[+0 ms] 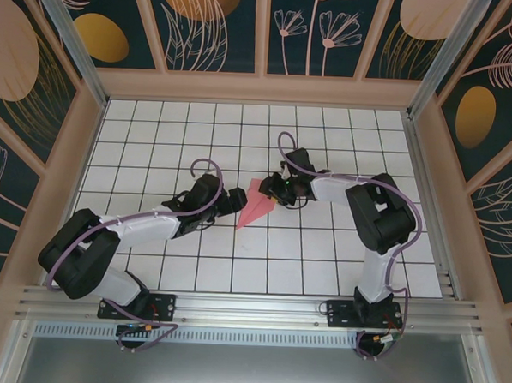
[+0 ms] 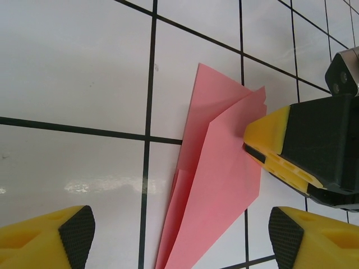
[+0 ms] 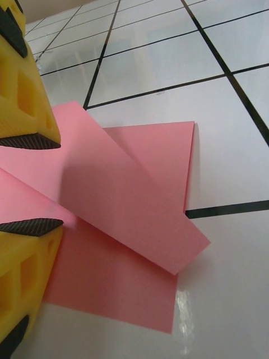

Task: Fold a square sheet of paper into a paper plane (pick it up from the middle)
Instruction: Pick up the paper from the center of the table.

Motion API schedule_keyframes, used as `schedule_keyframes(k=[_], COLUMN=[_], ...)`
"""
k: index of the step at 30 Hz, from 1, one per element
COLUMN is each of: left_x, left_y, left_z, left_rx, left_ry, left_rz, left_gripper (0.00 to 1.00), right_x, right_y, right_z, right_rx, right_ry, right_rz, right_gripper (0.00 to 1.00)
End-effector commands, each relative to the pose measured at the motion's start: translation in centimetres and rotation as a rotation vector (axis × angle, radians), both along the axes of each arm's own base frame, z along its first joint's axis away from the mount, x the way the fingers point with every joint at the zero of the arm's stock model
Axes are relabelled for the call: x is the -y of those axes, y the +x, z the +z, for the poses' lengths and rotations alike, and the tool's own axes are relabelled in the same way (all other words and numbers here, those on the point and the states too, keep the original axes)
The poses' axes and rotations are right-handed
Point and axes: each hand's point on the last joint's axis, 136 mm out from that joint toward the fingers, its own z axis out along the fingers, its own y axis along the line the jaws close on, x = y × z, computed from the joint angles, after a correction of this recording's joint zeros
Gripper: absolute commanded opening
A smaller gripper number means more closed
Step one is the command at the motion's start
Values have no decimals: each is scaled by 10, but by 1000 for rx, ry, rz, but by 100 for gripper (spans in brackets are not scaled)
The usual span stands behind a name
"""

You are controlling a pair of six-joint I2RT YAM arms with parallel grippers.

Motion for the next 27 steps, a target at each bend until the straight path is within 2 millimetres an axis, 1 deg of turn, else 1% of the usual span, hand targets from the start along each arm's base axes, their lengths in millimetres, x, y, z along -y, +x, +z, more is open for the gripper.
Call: schedule_keyframes(k=[1, 6, 8, 13, 14, 15, 19, 22, 24, 27], left_x=[-9, -10, -10, -13, -14, -14, -19, -21, -23, -26], left_y=[0, 0, 0, 0, 0, 0, -1, -1, 0, 0], left_z=[1, 0, 0, -3, -4, -4, -8, -7, -7, -4], left_rx=[-2, -8, -13, -27, -29, -30, -43, -47, -50, -48], left_ry=[12, 4, -3, -29, -33, -36, -52, -75, -90, -118], left_rz=[33, 33, 33, 36, 35, 35, 41, 45, 50, 50], left_gripper=[84, 88, 90, 92, 93, 94, 98, 99, 98, 99], right_x=[-12, -22, -24, -26, -31, -33, -38, -41, -42, -43], right_y=[8, 4, 2, -2, -7, -9, -13, -17, -18, -15], right_z=[8, 18, 18, 14, 14, 12, 7, 2, 0, 5], right_rx=[11, 21, 17, 2, 1, -2, -7, -9, -11, 13], right_ry=[47, 136, 159, 182, 185, 184, 180, 174, 171, 178], right_rz=[4, 28, 27, 30, 49, 54, 76, 90, 96, 104], right_gripper=[40, 38, 37, 36, 35, 35, 32, 30, 26, 15])
